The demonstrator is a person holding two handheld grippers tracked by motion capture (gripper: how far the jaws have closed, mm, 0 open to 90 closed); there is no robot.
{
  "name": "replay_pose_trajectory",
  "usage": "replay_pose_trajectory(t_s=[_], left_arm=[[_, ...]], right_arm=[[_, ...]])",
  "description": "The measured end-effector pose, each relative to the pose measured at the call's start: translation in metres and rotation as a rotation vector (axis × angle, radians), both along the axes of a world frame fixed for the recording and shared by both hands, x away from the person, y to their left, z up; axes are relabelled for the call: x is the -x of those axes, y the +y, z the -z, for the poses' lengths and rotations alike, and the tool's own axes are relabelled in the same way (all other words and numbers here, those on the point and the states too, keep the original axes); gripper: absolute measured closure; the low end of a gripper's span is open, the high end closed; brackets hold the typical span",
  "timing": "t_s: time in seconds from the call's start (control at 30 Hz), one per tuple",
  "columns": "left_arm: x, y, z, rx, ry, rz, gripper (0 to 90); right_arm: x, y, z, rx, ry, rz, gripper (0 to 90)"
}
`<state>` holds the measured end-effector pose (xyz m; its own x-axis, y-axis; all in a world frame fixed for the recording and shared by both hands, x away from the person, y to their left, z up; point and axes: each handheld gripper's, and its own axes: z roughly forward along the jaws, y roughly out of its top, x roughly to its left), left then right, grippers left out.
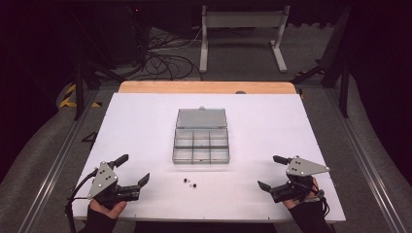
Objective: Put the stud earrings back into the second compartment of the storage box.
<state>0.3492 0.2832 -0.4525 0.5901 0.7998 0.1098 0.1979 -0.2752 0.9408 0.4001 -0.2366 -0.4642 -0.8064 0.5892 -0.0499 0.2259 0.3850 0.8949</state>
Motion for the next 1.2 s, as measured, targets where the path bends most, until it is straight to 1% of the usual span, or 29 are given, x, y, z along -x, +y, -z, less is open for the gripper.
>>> replay_pose_trajectory(t_s=[0.17, 0.27, 0.3, 0.37, 0.4, 0.5, 0.53, 0.57, 0.6, 0.7, 0.73, 0.87, 0.93, 0.97, 1.07, 1.2], left_arm=[[0.001, -0.001, 0.000, -0.008, -0.010, -0.013, 9.2], [0.002, -0.002, -0.001, -0.020, -0.019, -0.016, 9.0], [0.002, -0.003, -0.001, -0.026, -0.021, -0.018, 8.9], [0.003, -0.003, -0.001, -0.033, -0.025, -0.020, 8.9], [0.003, -0.002, -0.001, -0.037, -0.028, -0.020, 8.9], [0.004, -0.002, -0.001, -0.023, -0.029, -0.021, 8.9], [0.003, -0.001, -0.002, -0.019, -0.030, -0.020, 9.1], [0.004, -0.001, -0.001, -0.014, -0.025, -0.018, 9.2], [0.003, -0.001, -0.001, -0.013, -0.023, -0.016, 9.3], [0.003, -0.001, -0.001, -0.018, -0.021, -0.014, 9.3], [0.003, -0.001, -0.001, -0.021, -0.022, -0.013, 9.5], [0.003, -0.002, -0.001, -0.021, -0.024, -0.015, 9.7], [0.003, -0.001, -0.002, -0.028, -0.026, -0.014, 9.8], [0.003, -0.001, -0.001, -0.021, -0.022, -0.011, 9.8], [0.003, -0.001, -0.001, -0.019, -0.019, -0.011, 9.9], [0.002, 0.000, -0.002, -0.018, -0.019, -0.010, 9.9]], right_arm=[[0.000, 0.001, -0.001, 0.002, -0.002, 0.002, 0.8], [0.000, 0.002, -0.001, 0.002, 0.005, 0.004, 0.8], [0.000, 0.003, -0.001, -0.001, 0.004, -0.006, 0.8], [0.000, 0.003, -0.001, -0.004, 0.002, -0.010, 0.7], [0.000, 0.004, -0.002, 0.003, -0.001, -0.010, 0.5], [0.000, 0.004, -0.003, 0.000, 0.007, -0.008, 0.4], [-0.001, 0.005, -0.003, -0.012, 0.017, -0.021, 0.0], [-0.001, 0.005, -0.003, -0.012, 0.017, -0.021, 0.0], [-0.002, 0.006, -0.004, -0.021, 0.028, -0.027, 0.0], [-0.002, 0.008, -0.006, -0.009, 0.021, -0.030, 0.0], [-0.001, 0.009, -0.008, 0.005, 0.012, -0.028, 0.0], [0.000, 0.012, -0.015, 0.029, 0.004, -0.021, 2.5], [0.000, 0.015, -0.019, 0.020, 0.013, -0.036, 4.3], [0.000, 0.017, -0.021, 0.013, 0.015, -0.043, 5.1], [0.000, 0.025, -0.027, 0.007, 0.015, -0.066, 6.8], [-0.002, 0.037, -0.032, 0.012, 0.025, -0.095, 9.2]])
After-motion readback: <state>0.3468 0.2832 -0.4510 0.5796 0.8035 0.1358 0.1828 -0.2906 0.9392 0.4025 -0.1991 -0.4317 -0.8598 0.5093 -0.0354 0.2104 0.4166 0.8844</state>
